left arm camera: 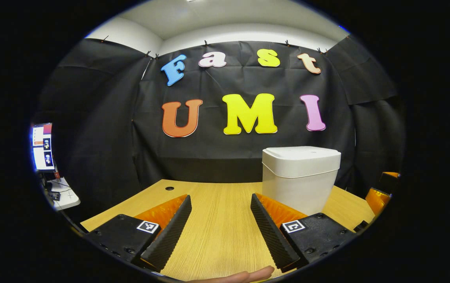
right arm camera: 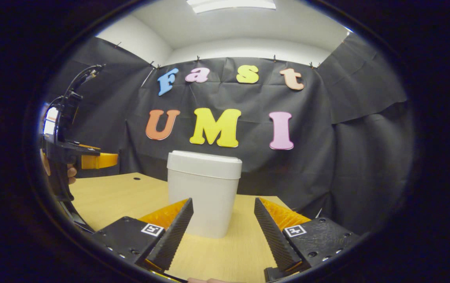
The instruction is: Press the lid of the desktop garbage bin to open it, pick up the crumpled paper on the desktop and throw it into the bin, then pick up the pop can on the desktop and drop it into the bin, and finally close the garbage bin lid.
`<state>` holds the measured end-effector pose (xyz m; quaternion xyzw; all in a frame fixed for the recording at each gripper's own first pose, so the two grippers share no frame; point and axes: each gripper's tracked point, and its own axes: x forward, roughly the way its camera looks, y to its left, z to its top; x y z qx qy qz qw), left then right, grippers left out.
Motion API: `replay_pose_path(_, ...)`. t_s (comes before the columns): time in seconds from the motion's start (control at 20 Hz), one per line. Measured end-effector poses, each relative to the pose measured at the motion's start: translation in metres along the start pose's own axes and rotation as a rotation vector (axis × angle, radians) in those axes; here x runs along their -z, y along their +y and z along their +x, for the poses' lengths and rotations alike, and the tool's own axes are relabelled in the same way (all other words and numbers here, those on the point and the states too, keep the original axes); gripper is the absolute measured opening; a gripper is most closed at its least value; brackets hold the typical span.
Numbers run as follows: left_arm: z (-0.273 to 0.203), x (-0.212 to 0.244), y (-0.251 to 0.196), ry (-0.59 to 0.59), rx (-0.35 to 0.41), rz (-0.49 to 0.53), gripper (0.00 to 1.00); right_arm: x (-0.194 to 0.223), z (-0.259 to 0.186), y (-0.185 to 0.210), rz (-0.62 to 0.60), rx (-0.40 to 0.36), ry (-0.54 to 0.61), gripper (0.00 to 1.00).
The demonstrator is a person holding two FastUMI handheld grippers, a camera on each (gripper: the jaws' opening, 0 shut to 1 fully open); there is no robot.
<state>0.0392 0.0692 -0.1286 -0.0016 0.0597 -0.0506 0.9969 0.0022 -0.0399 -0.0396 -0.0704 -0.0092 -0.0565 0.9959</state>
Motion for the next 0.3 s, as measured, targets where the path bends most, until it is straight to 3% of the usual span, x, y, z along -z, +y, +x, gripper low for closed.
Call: replay_pose_path(0.3, -0.0014, -0.0007, -0.0047, -0.005, 0.01, 0.014, 0.98, 0.0043, 0.0002, -0.0076, -0.018, 0.024, 0.005, 0.95)
